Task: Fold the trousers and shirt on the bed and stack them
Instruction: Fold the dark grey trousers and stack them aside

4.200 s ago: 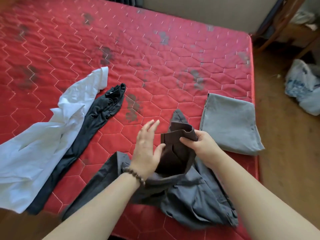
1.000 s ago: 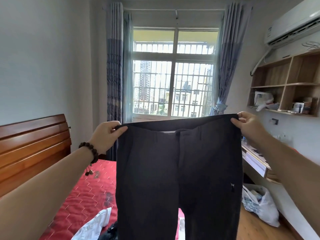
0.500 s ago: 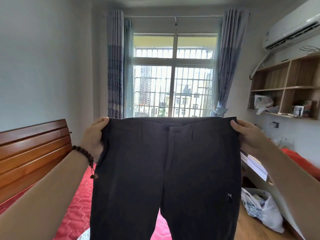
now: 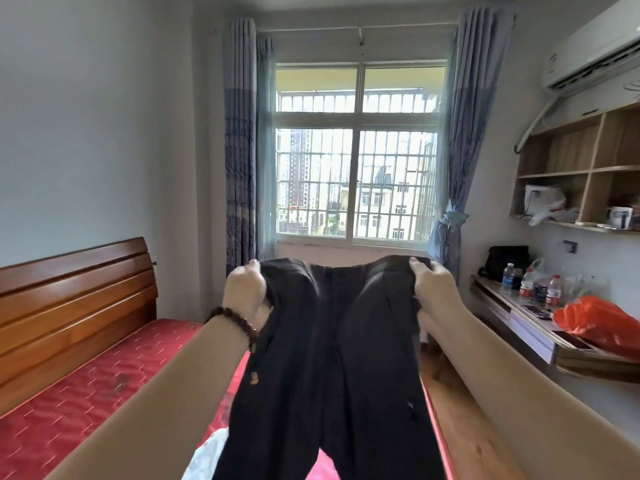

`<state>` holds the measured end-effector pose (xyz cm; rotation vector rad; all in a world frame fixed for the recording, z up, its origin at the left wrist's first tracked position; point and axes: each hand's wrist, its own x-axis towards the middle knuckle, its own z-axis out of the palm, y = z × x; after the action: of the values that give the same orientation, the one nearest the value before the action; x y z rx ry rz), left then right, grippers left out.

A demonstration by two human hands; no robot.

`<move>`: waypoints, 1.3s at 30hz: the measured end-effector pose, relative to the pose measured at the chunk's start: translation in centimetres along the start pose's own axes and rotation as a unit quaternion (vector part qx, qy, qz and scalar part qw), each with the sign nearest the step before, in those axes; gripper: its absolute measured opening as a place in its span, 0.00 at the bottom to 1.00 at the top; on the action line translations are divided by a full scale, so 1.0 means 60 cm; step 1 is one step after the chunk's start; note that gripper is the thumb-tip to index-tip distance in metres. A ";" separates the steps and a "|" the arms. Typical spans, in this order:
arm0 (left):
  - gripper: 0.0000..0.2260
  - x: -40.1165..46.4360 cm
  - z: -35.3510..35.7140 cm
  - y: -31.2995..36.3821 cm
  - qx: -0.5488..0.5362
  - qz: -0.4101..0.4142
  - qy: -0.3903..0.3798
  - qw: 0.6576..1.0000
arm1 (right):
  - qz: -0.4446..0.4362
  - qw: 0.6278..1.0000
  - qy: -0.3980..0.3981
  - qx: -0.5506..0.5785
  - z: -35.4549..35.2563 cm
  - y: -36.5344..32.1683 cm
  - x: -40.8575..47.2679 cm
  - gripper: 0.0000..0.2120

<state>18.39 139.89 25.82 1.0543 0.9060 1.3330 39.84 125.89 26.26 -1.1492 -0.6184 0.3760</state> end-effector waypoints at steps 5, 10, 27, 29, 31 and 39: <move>0.11 -0.084 0.047 0.020 -0.002 0.104 -0.098 0.990 | -0.075 0.985 -0.146 -0.049 0.110 -0.018 -0.080 0.04; 0.06 -0.103 0.045 0.043 -0.044 0.131 -0.191 0.972 | -0.053 0.977 -0.202 -0.040 0.160 -0.021 -0.122 0.11; 0.18 -0.006 -0.052 0.120 -0.109 0.129 -0.376 0.911 | 0.111 0.926 -0.360 0.032 0.084 -0.028 -0.003 0.27; 0.19 0.008 -0.065 0.121 -0.116 0.129 -0.353 0.919 | 0.095 0.932 -0.344 0.057 0.095 -0.023 -0.001 0.23; 0.17 0.021 -0.084 0.117 -0.100 0.127 -0.308 0.938 | 0.057 0.951 -0.297 0.068 0.113 -0.022 -0.001 0.23; 0.09 0.015 -0.122 0.038 0.022 0.082 -0.257 0.963 | -0.030 0.977 -0.207 0.037 0.166 -0.023 -0.025 0.14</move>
<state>10.79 141.25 25.89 1.4492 0.4667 1.0926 32.38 131.76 29.86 -0.9837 -0.9917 0.5886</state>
